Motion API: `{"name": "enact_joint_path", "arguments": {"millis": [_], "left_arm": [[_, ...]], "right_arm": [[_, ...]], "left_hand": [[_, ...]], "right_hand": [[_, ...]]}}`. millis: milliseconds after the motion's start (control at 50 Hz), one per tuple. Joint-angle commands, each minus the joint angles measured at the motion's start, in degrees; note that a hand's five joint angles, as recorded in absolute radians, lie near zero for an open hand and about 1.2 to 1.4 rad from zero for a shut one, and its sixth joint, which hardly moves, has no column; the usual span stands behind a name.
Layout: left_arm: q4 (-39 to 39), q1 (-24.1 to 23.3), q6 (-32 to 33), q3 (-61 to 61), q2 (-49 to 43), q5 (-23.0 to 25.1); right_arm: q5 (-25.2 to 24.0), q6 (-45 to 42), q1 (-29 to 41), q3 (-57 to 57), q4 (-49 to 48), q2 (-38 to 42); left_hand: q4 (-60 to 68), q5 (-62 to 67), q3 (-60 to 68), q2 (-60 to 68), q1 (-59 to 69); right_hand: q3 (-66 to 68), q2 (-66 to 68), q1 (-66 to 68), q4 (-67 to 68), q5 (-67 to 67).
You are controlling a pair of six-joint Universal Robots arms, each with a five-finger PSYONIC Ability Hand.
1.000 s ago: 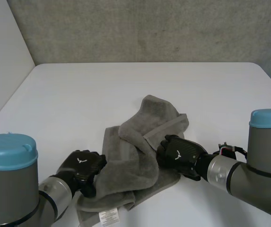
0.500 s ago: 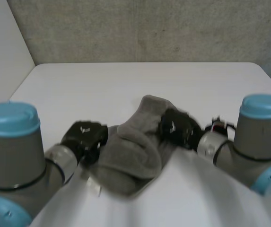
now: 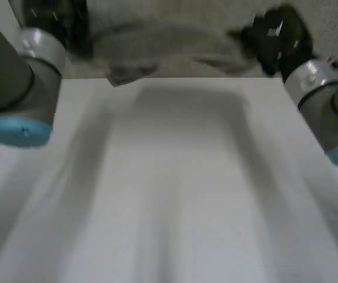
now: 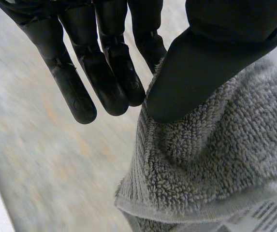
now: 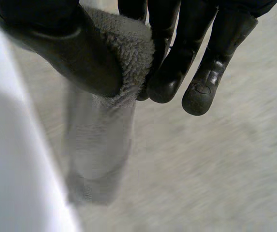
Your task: Fold the towel.
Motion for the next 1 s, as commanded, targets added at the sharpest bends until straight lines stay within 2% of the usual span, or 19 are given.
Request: {"name": "enact_joint_path", "arguments": {"millis": [20,220,240,260,280,340,460,500,520,540,620,660,780,800,820,860,880,900,1000], "left_arm": [[-1.2,0.1,0.2,-10.2,-6.1,2.6],[-11.3,2.6,-0.2,-12.6,-14.7,2.7],[-11.3,2.6,-0.2,-12.6,-14.7,2.7],[-11.5,2.6,-0.3,-12.9,-14.5,2.8],[-11.5,2.6,-0.3,-12.9,-14.5,2.8],[-11.5,2.6,-0.3,-14.5,-12.8,3.0],[-11.2,2.6,-0.3,-17.6,-7.4,2.9],[-11.1,2.7,-0.3,-18.1,-6.4,2.9],[-11.0,2.8,-0.3,-18.7,-5.5,2.9],[-11.0,2.8,-0.3,-19.2,-4.9,3.0],[-11.0,2.8,-0.3,-20.3,-4.0,3.0],[-11.0,2.7,-0.3,-20.6,-3.7,3.0],[-10.8,2.1,0.0,-21.4,-3.1,3.6],[-10.9,1.9,0.1,-21.7,-3.1,4.2],[-10.9,1.9,0.1,-21.7,-3.1,4.3],[-10.8,1.9,0.3,-22.5,-3.0,6.1],[-10.8,1.9,0.3,-22.5,-3.0,6.1],[-10.7,2.0,0.7,-22.9,-2.8,7.1],[-9.4,3.0,4.9,-26.0,-0.5,9.3]], "right_arm": [[0.6,-0.9,0.2,5.4,3.6,2.1],[0.4,-0.5,0.1,8.2,16.3,9.2],[0.3,-0.5,-0.2,8.6,16.9,9.4],[0.3,-0.5,-0.2,8.6,16.9,9.4],[0.4,-0.4,-0.5,9.2,16.9,9.1],[0.8,-0.7,-0.7,10.2,17.2,7.5],[2.0,-1.3,-0.8,11.4,18.1,4.0],[4.3,-2.2,-0.8,12.1,19.6,2.7],[4.3,-2.2,-0.8,12.1,19.6,2.7],[5.0,-2.4,-0.9,12.3,20.9,2.3],[5.1,-2.6,-1.3,12.4,24.8,2.2],[4.5,-2.3,-1.4,12.7,27.2,2.1],[1.3,-2.6,-1.5,14.4,24.1,2.2],[0.0,-2.6,-1.6,15.1,21.8,2.3],[-1.0,-2.6,-1.4,15.8,19.1,2.2],[-1.6,-2.5,-1.1,16.6,16.7,2.1],[-2.1,-2.5,-1.1,17.3,14.5,2.2],[-2.1,-2.5,-1.1,17.3,14.5,2.2],[-2.1,-1.4,-1.6,17.6,11.7,2.6]], "left_hand": [[10.2,11.6,10.3,10.3,13.1],[10.2,11.6,10.3,10.3,13.1],[10.2,11.6,10.3,10.3,13.1],[10.2,11.6,10.3,10.3,13.1],[10.2,11.6,10.3,10.3,13.1],[10.2,11.6,10.3,10.3,13.1],[10.2,11.6,10.3,10.3,13.1],[10.2,11.6,10.3,10.3,13.1],[10.2,11.6,10.3,10.3,13.1],[10.2,11.6,10.3,10.3,13.1],[10.2,11.6,10.3,10.3,13.1],[10.2,11.6,10.3,10.3,13.1],[10.2,11.6,10.3,10.3,13.1],[6.4,7.8,6.5,6.5,9.3],[6.4,7.7,6.5,6.5,9.3],[-37.0,-35.6,-36.9,-36.9,-34.1],[-37.2,-35.8,-37.1,-37.1,-34.3],[-45.8,-44.5,-45.8,-45.8,-42.9],[-51.8,-50.5,-51.7,-51.7,-48.9]], "right_hand": [[3.8,5.1,4.0,3.9,3.2],[3.8,5.1,4.0,3.9,3.2],[-5.6,-4.3,-5.4,-5.6,-6.3],[-5.7,-4.4,-5.5,-5.6,-6.3],[-24.1,-22.7,-23.8,-24.0,-24.7],[-28.1,-26.8,-27.9,-28.0,-28.7],[-25.9,-24.6,-25.7,-25.8,-26.5],[-6.6,-5.2,-6.3,-6.5,-7.2],[-6.4,-5.1,-6.2,-6.3,-7.0],[2.2,3.6,2.5,2.3,1.6],[-1.4,0.0,-1.1,-1.3,-2.0],[-28.5,-27.2,-28.2,-28.4,-29.1],[-14.8,-13.5,-14.6,-14.7,-15.4],[-10.5,-9.2,-10.2,-10.4,-11.1],[2.4,3.7,2.6,2.5,1.8],[3.8,5.1,4.0,3.9,3.2],[3.8,5.1,4.0,3.9,3.2],[3.8,5.1,4.0,3.9,3.2],[3.8,5.1,4.0,3.9,3.2]]}}
